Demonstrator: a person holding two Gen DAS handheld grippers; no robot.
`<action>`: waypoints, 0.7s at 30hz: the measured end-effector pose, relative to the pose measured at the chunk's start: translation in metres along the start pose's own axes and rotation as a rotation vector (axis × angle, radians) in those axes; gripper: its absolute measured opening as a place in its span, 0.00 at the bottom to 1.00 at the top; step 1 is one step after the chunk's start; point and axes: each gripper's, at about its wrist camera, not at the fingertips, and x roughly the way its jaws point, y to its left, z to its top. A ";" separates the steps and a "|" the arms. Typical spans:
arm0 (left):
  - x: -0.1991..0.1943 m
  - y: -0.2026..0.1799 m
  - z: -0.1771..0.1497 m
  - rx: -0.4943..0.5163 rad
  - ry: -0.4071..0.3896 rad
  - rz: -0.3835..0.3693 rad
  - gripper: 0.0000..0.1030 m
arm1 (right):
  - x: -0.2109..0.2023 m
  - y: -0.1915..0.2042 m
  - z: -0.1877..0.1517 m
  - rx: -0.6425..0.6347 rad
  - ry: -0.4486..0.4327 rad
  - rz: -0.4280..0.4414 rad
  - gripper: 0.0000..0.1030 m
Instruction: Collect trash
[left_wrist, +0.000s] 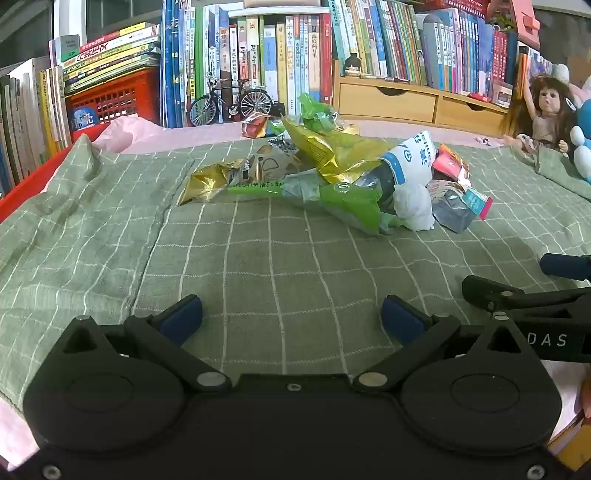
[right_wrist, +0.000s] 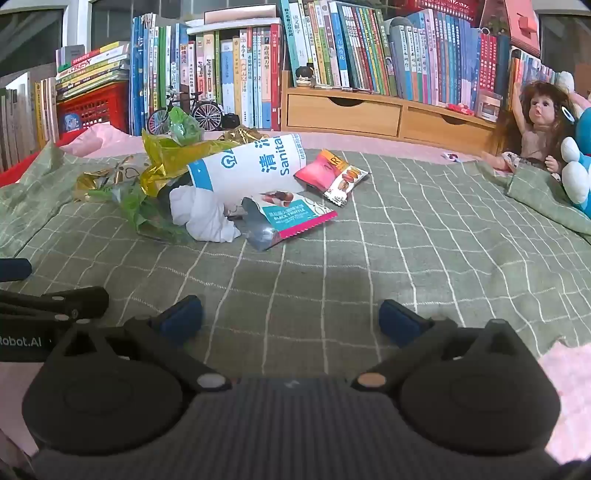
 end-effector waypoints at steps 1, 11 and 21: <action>0.000 0.000 0.000 0.000 -0.002 0.000 1.00 | 0.000 0.000 0.000 0.001 -0.001 0.000 1.00; -0.002 0.000 -0.002 -0.006 -0.014 0.002 1.00 | 0.000 0.000 -0.001 0.001 -0.001 0.001 1.00; -0.003 -0.002 -0.001 -0.005 -0.011 0.001 1.00 | -0.001 -0.001 -0.001 0.001 -0.004 0.001 1.00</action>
